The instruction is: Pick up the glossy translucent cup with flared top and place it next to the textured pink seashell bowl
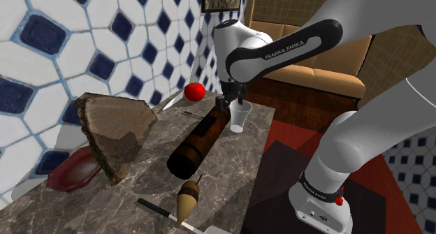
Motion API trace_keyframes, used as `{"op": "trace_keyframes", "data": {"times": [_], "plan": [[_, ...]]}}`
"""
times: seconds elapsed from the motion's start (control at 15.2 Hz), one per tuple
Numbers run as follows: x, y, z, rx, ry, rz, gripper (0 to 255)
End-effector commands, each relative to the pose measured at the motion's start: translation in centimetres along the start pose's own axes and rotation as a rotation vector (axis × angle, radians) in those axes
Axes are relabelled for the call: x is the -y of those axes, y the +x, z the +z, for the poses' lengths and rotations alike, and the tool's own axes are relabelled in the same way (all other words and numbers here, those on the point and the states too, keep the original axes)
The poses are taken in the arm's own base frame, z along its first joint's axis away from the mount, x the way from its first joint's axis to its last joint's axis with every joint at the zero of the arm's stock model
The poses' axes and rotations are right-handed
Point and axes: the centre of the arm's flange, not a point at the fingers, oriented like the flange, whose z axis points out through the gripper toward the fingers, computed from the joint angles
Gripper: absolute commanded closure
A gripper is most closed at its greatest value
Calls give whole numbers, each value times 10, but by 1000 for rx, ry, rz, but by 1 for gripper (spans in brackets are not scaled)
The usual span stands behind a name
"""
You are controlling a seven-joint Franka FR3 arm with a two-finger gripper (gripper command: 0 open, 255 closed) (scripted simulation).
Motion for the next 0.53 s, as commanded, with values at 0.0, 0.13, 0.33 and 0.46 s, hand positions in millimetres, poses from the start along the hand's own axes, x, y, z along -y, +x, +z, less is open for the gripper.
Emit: {"op": "trace_keyframes", "data": {"times": [0.0,0.13,0.33,0.46], "plan": [[0,1,12,-1,0,0,0],[0,1,22,-1,0,0,0],[0,1,25,-1,0,0,0],[0,1,25,-1,0,0,0]]}}
